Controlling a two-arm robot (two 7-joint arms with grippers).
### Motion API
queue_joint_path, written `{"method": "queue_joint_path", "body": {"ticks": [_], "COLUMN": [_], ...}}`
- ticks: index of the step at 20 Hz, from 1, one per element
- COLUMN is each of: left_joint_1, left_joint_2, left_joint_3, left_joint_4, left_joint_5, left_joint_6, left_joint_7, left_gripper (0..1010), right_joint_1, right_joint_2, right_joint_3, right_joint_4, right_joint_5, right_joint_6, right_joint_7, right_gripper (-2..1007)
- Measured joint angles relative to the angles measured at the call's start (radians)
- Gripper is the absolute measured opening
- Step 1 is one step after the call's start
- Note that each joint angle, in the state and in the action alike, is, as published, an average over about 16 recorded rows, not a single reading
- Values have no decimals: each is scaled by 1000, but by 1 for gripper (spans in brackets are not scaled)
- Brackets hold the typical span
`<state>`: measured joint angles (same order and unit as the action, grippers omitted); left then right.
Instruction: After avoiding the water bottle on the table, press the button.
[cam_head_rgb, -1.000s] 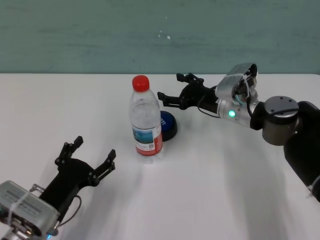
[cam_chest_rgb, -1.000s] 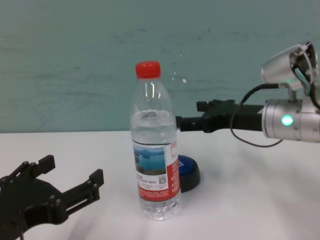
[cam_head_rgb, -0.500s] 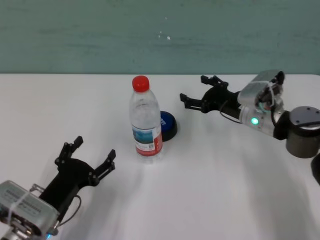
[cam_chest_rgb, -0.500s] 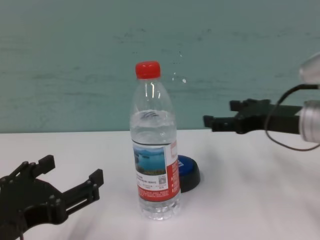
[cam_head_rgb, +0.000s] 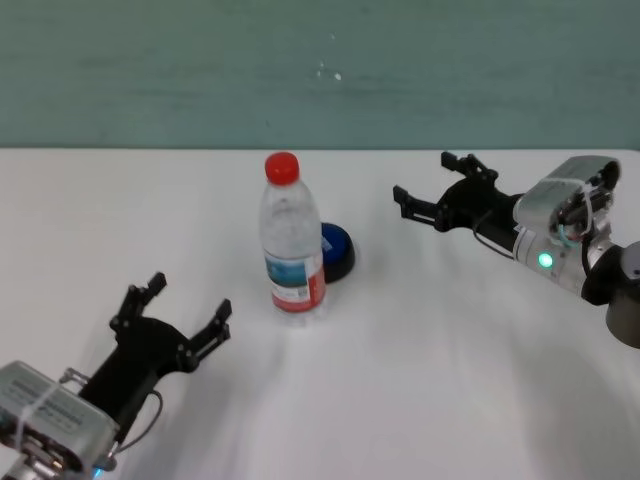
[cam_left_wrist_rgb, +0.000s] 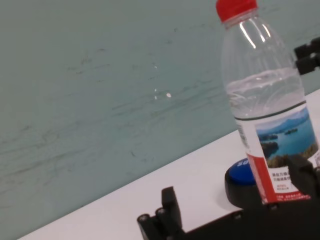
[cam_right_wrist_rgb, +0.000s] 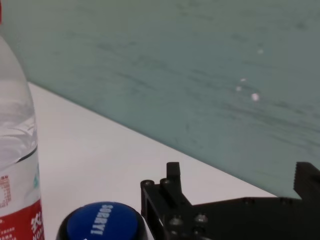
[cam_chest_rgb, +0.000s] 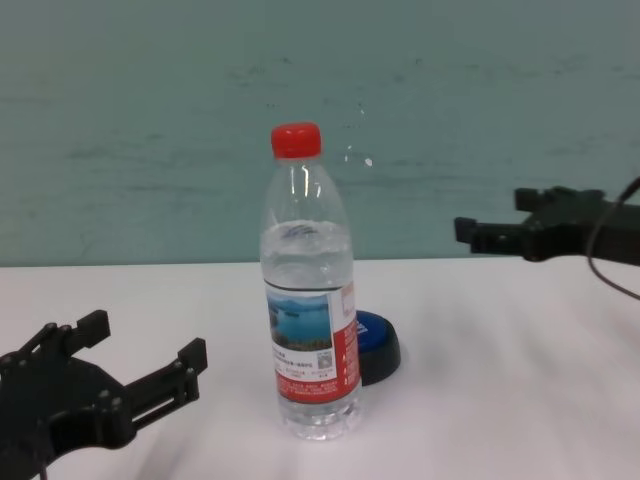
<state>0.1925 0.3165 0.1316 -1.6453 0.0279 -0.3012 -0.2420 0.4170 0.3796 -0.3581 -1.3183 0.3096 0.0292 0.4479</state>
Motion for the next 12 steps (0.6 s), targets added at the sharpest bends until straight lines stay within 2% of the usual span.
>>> {"method": "queue_joint_path", "body": {"ticks": [5, 9, 12], "left_joint_1": [0, 0, 0], "left_joint_2": [0, 0, 0], "left_joint_3": [0, 0, 0], "left_joint_4": [0, 0, 0], "left_joint_5": [0, 0, 0], "left_joint_6": [0, 0, 0], "left_joint_7": [0, 0, 0], "left_gripper": [1000, 1000, 1000], "right_joint_1": [-90, -155, -194], "right_joint_2": [16, 16, 10], "right_joint_3": [40, 70, 89], "right_joint_4": [-116, -190, -230], "right_joint_5": [-4, -14, -22], "right_joint_6": [13, 16, 16], "right_joint_7": [-69, -119, -146], "right_gripper": [1004, 1004, 1004]}}
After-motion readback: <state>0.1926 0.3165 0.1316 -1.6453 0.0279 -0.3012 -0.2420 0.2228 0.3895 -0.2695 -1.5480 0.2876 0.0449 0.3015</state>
